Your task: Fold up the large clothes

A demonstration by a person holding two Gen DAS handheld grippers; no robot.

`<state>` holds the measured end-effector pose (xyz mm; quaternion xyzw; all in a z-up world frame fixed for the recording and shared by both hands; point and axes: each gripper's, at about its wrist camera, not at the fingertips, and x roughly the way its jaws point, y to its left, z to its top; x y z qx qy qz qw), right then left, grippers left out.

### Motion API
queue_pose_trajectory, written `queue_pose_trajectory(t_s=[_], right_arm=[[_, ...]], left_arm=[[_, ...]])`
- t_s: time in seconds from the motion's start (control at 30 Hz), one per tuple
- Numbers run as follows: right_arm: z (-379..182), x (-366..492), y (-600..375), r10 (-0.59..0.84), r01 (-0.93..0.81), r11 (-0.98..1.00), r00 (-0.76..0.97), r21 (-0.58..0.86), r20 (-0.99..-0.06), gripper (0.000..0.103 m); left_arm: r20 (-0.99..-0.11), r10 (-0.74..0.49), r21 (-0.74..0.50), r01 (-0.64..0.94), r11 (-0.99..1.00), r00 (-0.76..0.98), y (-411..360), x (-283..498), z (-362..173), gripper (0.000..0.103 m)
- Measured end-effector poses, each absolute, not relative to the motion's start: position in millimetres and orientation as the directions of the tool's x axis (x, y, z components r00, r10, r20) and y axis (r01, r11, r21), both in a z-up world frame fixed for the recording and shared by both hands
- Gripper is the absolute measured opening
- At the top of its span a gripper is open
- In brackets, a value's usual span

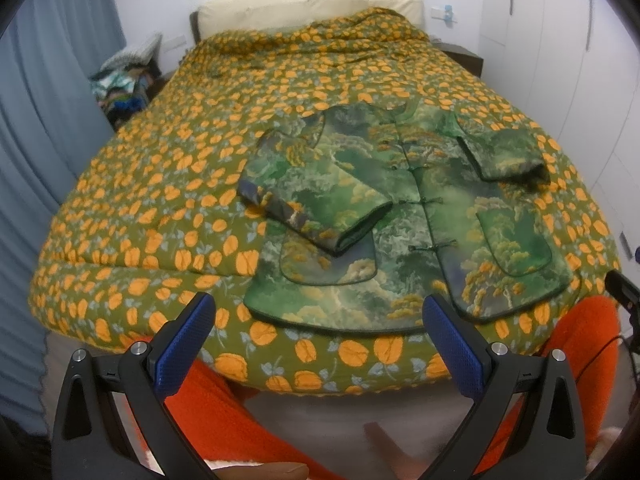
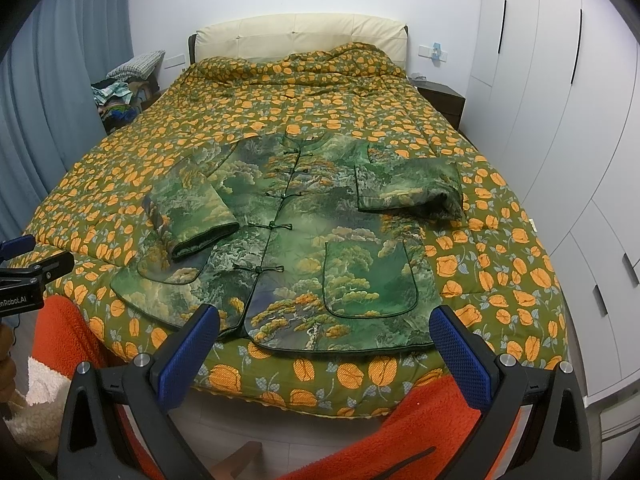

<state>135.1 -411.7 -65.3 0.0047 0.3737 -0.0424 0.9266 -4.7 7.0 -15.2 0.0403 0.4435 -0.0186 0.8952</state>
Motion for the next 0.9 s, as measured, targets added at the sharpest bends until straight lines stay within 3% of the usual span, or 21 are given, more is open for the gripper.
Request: queue_pose_trajectory(t_s=[0.2, 0.37, 0.7, 0.9], right_arm=[[-69.5, 136.0, -413.5, -0.105, 0.108, 0.993, 0.715, -0.039, -0.691, 0.103], [-71.5, 138.8, -421.7, -0.127, 0.129, 0.990, 0.710, -0.049, -0.693, 0.103], [-74.8, 144.3, -438.8, -0.183, 0.176, 0.981, 0.695, -0.082, -0.696, 0.103], [-77.4, 151.6, -458.6, -0.189, 0.176, 0.980, 0.713, -0.089, -0.676, 0.103]], left_arm=[[-0.857, -0.040, -0.072, -0.042, 0.997, 0.513, 39.3, 10.6, -35.5, 0.103], [-0.849, 0.024, -0.018, -0.075, 0.997, 0.528, 43.4, 11.8, -37.9, 0.103], [-0.855, 0.041, 0.010, -0.064, 0.998, 0.517, 42.2, 25.8, -43.9, 0.103], [-0.882, -0.037, -0.047, -0.010, 0.999, 0.470, 66.6, 59.7, -72.4, 0.103]])
